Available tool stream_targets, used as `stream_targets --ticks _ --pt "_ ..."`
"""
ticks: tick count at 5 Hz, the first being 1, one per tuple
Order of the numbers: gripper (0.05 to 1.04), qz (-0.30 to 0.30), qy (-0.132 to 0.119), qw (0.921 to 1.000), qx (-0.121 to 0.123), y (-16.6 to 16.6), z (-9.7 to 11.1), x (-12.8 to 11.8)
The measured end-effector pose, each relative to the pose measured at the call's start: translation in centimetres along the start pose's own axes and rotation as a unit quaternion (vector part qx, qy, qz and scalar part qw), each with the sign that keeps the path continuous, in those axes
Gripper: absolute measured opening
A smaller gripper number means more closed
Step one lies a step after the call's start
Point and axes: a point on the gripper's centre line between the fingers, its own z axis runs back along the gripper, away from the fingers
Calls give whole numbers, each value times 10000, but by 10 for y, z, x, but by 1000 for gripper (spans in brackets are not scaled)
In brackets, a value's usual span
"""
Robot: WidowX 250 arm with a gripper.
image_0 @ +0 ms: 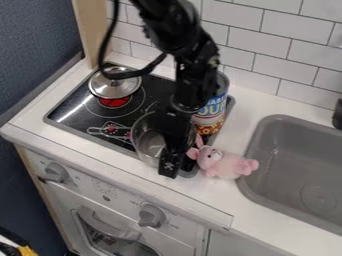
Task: Move the silver tin to the top centre of the burner
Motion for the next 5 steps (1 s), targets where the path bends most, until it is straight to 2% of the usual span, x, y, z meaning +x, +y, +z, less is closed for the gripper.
stream_targets --ticks 1,3,4,5 --pt "883 20 -244 9997 -44 -5 -1 -6" --pt "513 77 -284 9996 -45 -8 -2 -7" --pt "337 50 -220 9997 10 -3 -1 -7" --pt "170 31 266 9996 -34 0 0 6"
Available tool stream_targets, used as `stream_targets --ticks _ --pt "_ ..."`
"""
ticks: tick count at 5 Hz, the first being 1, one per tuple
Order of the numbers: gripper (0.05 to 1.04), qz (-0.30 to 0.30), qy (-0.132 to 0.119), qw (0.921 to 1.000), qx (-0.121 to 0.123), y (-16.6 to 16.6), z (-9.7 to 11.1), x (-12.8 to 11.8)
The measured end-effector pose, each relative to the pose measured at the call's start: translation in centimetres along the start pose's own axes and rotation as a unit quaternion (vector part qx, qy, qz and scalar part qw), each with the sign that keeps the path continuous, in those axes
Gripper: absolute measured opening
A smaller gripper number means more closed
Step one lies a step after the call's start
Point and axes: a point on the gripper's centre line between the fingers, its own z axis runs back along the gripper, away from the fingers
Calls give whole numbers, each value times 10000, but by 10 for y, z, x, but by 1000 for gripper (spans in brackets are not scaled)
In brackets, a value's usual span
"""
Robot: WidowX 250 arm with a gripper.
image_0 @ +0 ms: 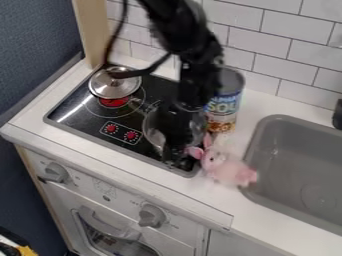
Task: Move the silver tin to the top centre of the burner
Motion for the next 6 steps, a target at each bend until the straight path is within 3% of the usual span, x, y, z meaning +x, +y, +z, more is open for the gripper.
stream_targets --ticks 1,3,4,6 --pt "98 22 271 9996 -52 -2 7 2" --pt "85 276 591 9975 -255 -7 29 15" --pt "85 604 821 9931 -585 -13 47 25" --pt "85 1696 619 9774 -1103 -25 65 40"
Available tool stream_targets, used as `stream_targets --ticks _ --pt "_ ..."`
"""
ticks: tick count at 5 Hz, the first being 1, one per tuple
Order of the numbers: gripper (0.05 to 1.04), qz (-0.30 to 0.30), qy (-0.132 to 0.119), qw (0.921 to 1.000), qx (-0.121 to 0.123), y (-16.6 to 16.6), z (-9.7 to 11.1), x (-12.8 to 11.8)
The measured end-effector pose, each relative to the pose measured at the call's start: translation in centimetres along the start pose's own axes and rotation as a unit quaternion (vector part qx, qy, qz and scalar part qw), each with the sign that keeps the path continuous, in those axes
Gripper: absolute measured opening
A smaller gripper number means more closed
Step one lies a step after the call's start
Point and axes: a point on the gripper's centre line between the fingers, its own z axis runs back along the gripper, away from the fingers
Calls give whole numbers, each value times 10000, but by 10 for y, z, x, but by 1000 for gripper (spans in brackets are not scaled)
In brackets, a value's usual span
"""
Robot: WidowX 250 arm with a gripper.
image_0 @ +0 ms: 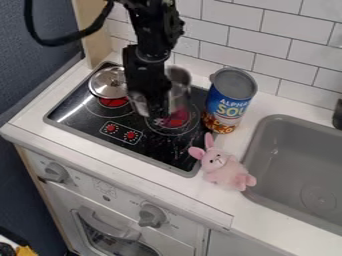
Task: Move the silver tin to the top centre of the burner
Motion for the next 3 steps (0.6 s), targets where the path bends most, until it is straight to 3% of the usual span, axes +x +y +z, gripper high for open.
stream_targets --ticks 1,3 --pt "85 194 -8 9994 -278 -16 7 -4" --pt "85 349 -338 9984 -297 -41 -13 -10"
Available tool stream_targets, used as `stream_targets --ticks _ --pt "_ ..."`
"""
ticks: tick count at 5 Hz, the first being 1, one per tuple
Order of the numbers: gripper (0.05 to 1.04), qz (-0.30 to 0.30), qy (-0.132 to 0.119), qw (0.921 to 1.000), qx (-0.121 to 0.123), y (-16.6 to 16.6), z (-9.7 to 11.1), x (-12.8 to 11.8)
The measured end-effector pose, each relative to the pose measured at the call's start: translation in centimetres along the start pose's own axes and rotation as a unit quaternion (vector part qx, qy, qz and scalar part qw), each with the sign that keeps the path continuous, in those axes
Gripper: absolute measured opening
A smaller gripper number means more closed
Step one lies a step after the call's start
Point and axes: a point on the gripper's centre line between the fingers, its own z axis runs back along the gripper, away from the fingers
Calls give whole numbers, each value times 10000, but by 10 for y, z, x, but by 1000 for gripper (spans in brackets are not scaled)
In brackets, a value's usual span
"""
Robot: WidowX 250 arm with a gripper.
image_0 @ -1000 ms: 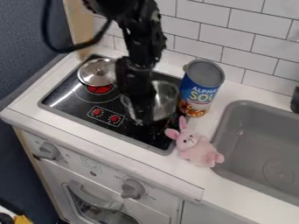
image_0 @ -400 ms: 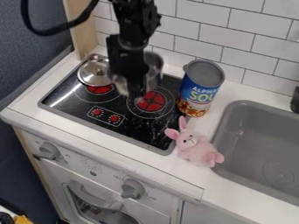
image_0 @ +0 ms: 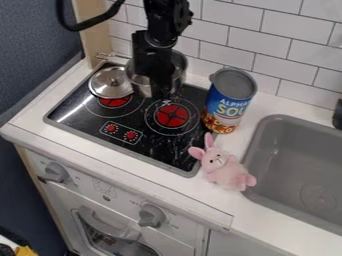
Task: Move the silver tin to the top centre of the burner
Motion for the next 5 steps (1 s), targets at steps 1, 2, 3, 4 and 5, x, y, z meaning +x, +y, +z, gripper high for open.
stream_targets --ticks 1,2,3,4,5 --pt "85 28 -184 9998 98 -11 -16 -8" --pt "85 44 -327 9993 165 -18 -29 -14" --pt "85 -35 -364 9991 205 -22 -36 -18" --pt "85 -187 -431 9983 335 -22 -48 -21" --pt "85 -221 -490 9978 382 -23 -54 -23"
